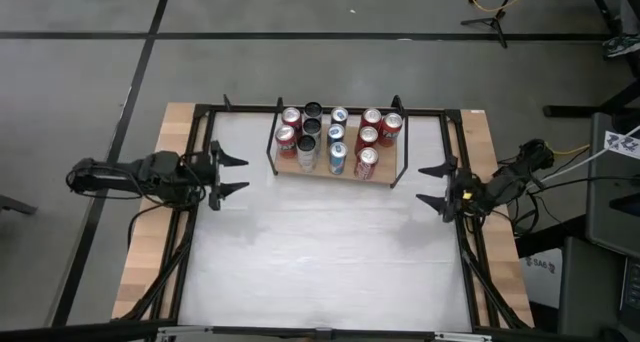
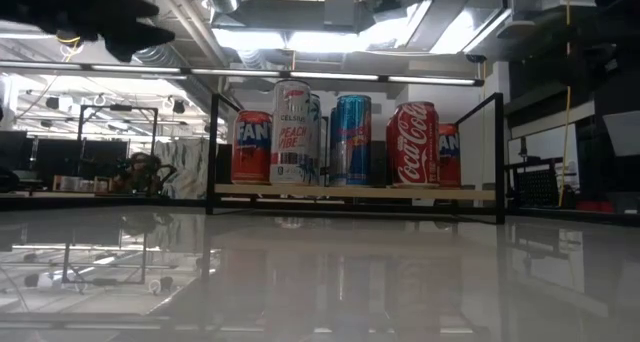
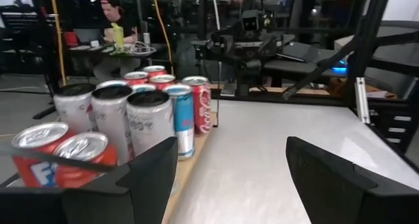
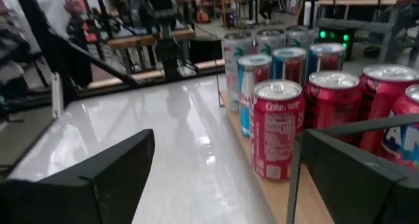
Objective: Place canned beverage on shelf
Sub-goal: Return to Home Position
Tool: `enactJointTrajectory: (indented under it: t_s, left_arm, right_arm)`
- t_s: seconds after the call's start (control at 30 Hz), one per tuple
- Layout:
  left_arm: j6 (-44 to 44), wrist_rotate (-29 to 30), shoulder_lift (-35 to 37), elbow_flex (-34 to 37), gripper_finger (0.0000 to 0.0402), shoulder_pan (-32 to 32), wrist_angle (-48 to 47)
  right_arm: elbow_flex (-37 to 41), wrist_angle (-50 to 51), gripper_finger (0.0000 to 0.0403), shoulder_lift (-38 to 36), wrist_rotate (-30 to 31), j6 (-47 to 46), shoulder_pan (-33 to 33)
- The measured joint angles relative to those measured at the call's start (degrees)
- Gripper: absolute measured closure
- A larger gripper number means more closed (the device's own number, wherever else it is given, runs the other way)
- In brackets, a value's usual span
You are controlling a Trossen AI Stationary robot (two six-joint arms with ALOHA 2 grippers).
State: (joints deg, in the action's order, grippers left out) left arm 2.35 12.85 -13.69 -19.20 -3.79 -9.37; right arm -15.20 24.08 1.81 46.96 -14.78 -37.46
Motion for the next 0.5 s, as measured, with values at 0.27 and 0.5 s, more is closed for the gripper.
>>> enactJointTrajectory:
  t_s: [0.27,0.5]
  left_arm:
    - [-3.23,-3.04,6.89,5.89,0.0125,3.49,4.59]
    - [-4.35,-5.39,10.86,12.45,0.0125,6.95,10.23]
  right_arm:
    - [-0.17,-0.83,0.0029,-1.67,0.05,1.46,0.01]
    - [3.45,-6.82,0.0029,-1.62,-0.25,1.95,-0.01]
